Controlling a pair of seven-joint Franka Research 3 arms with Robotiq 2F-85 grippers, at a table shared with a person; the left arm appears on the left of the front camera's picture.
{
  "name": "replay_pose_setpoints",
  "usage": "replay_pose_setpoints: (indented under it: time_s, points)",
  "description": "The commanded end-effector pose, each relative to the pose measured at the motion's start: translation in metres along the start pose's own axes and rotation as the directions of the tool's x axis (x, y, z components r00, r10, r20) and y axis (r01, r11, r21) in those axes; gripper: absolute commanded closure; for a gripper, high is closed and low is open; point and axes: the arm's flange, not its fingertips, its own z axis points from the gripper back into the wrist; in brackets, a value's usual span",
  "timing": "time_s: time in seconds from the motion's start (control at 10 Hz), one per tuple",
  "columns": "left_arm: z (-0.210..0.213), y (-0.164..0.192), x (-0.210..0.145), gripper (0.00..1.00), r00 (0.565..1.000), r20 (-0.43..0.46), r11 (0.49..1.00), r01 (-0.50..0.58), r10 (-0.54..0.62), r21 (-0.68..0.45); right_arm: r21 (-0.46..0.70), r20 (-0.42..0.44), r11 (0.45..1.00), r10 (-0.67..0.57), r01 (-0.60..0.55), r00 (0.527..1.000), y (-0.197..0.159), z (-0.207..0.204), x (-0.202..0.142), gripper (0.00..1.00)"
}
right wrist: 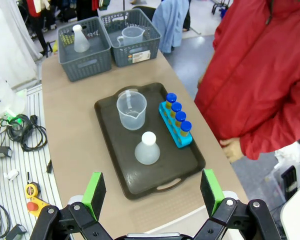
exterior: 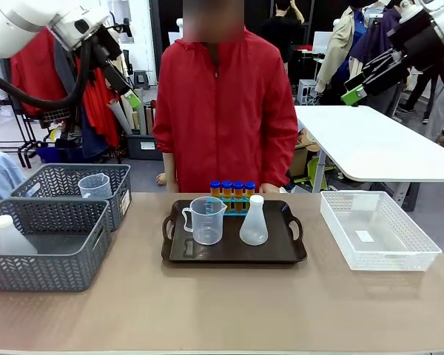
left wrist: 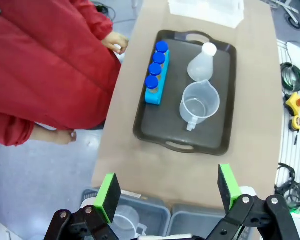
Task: Prepare the laboratory tools.
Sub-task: Pick up one Large Measuring Cup and place it on the Handle tray.
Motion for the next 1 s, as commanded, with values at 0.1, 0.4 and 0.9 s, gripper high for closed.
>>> replay_pose_setpoints:
  time_s: [0.1,0.4,0.9]
  points:
    - [0.0050,-0.0049,-0.0051,0.00,0.999,0.033,1.000,-0.006,0.006,0.007,0.007,0.014,1.000,-0.001,0.000,1.000,0.0007,0.0000,0.0012,0.00]
    - [0.0053,-0.0051,-0.0030,0.00,1.000,0.023,1.000,-0.003,0.002,0.021,0.007,0.014,1.000,-0.001,0.000,1.000,0.0007,0.0000,0.0012,0.00]
    - [0.0029,0.0004,-0.0001,0.00,1.000,0.008,1.000,-0.002,0.002,0.009,0.007,0.014,1.000,-0.001,0.000,1.000,0.0007,0.0000,0.0012,0.00]
